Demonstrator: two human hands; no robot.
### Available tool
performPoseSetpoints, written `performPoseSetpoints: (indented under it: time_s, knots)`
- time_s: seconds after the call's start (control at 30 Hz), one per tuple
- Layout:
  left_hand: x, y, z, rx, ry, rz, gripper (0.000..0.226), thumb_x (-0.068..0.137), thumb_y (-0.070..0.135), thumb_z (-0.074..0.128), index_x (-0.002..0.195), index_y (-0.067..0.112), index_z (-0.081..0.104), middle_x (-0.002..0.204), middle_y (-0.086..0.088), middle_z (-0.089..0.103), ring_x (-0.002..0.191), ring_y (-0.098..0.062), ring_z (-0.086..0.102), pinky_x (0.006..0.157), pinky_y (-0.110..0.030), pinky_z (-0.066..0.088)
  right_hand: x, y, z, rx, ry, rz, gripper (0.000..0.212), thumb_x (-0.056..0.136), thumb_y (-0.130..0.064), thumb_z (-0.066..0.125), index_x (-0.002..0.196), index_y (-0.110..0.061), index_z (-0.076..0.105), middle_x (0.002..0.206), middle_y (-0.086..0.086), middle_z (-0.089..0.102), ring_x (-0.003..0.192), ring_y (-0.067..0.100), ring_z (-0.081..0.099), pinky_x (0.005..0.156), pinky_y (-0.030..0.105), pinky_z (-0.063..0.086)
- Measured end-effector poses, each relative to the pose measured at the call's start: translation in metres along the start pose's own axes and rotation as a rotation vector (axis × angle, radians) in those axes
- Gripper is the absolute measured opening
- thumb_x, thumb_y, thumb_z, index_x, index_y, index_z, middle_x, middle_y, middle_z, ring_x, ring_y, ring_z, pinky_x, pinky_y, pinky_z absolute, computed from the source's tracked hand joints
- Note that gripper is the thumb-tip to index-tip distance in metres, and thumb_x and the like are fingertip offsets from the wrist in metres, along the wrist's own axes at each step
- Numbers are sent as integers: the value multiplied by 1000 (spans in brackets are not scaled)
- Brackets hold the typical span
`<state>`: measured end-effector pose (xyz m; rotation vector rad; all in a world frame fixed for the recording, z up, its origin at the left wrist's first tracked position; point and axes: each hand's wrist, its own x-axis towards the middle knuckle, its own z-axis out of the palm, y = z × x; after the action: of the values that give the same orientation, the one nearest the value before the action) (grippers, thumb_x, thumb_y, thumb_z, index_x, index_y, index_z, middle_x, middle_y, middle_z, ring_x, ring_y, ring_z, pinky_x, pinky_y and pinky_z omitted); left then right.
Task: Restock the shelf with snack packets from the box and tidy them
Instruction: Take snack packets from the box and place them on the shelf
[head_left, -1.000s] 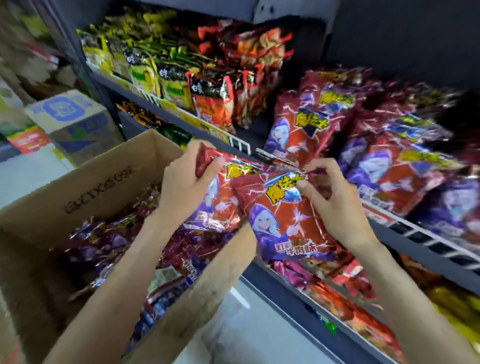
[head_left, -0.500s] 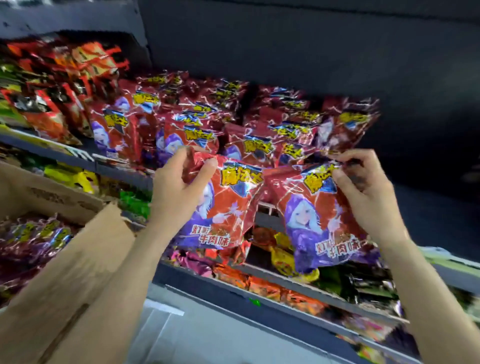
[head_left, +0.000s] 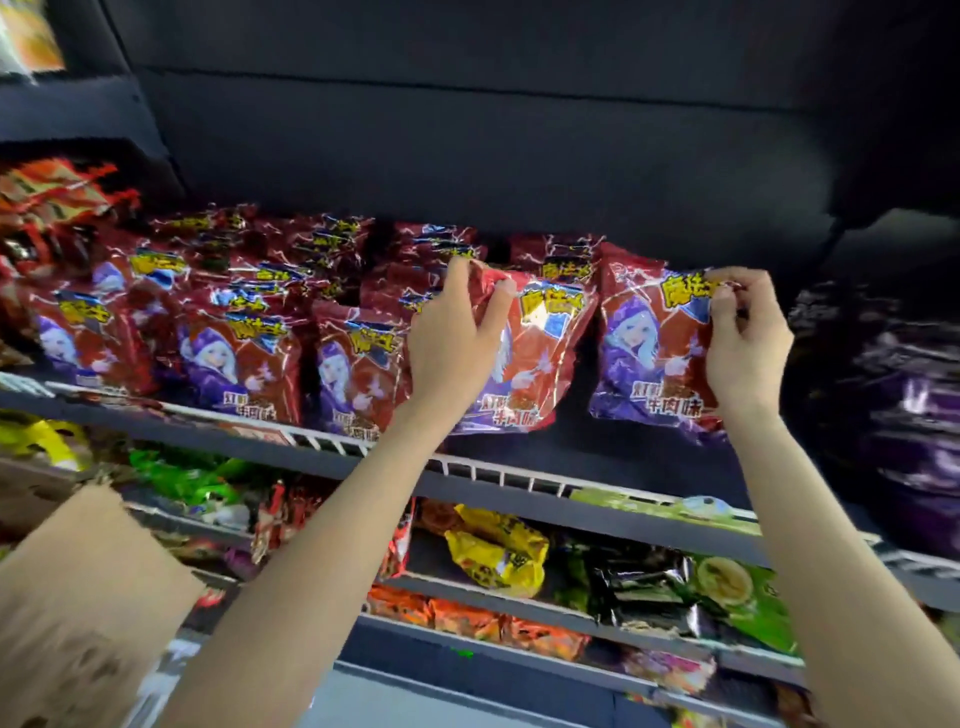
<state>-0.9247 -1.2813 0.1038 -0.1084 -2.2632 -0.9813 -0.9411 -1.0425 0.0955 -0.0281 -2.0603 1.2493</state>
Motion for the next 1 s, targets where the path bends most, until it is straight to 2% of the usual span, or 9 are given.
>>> performPoseSetpoints:
  time_s: [0.07, 0.13, 0.27, 0.43, 0.67, 0.77, 0.87, 0.93, 1.0]
  knots:
    - [11, 2, 29, 0, -62, -58, 37, 98, 42, 44, 109, 8, 47, 63, 9, 50, 56, -15, 54, 55, -33, 42, 6, 6, -6, -18, 37, 5, 22, 101, -13, 39, 110, -11, 58, 92, -2, 59, 69, -21, 49, 61, 0, 33]
    - [23, 0, 58, 12, -138, -118, 42, 98, 40, 44, 121, 6, 45, 76, 2, 60, 72, -22, 62, 62, -33, 45, 6, 12, -8, -30, 18, 7, 21, 101, -13, 39, 110, -10, 57, 93, -1, 59, 69, -21, 50, 60, 0, 33]
    - [50, -7, 93, -15, -256, -194, 34, 98, 25, 49, 123, 4, 45, 111, -15, 65, 101, -32, 62, 76, -33, 44, 1, 22, 12, -114, -135, -39, 20, 101, -16, 40, 111, -12, 56, 102, 0, 63, 86, 4, 57, 64, 4, 33]
    - [74, -18, 92, 102, -312, -27, 28, 90, 3, 54, 117, 5, 51, 112, -13, 64, 101, -30, 60, 81, -32, 44, 8, 32, 56, -60, -259, 36, 21, 102, -19, 38, 117, -13, 51, 113, 7, 60, 95, 20, 61, 73, 29, 49]
    - [94, -17, 82, 458, -296, 300, 25, 88, 21, 65, 112, 14, 65, 115, -7, 53, 106, -23, 51, 79, -30, 45, 10, 40, 62, 129, -295, 148, 35, 87, 1, 56, 108, -26, 46, 113, 5, 59, 101, 17, 63, 76, 28, 56]
    - [99, -25, 84, 415, -335, 191, 25, 91, 18, 61, 115, 13, 66, 117, -9, 53, 101, -25, 57, 76, -27, 43, 8, 34, 67, 257, -379, 197, 49, 82, 7, 59, 102, -36, 46, 109, 1, 61, 97, 16, 66, 75, 37, 58]
    - [112, -32, 81, 295, -356, -12, 24, 92, 20, 61, 114, 13, 68, 121, -9, 61, 102, -24, 61, 77, -20, 38, 9, 31, 74, 258, -424, 181, 50, 80, 9, 60, 100, -35, 47, 107, -1, 61, 93, 15, 67, 71, 35, 59]
    - [115, -31, 80, 284, -375, 2, 24, 95, 18, 55, 116, 14, 67, 120, -5, 65, 103, -21, 62, 74, -17, 37, 9, 30, 81, 215, -421, 157, 48, 81, 9, 59, 105, -31, 47, 110, 2, 61, 92, 13, 66, 71, 31, 58]
    - [111, -25, 79, 356, -432, 81, 30, 99, 19, 45, 123, 15, 62, 117, -6, 66, 99, -25, 63, 71, -22, 40, 9, 31, 91, 104, -434, 115, 49, 82, 6, 60, 116, -26, 48, 118, 6, 57, 99, 15, 60, 83, 34, 55]
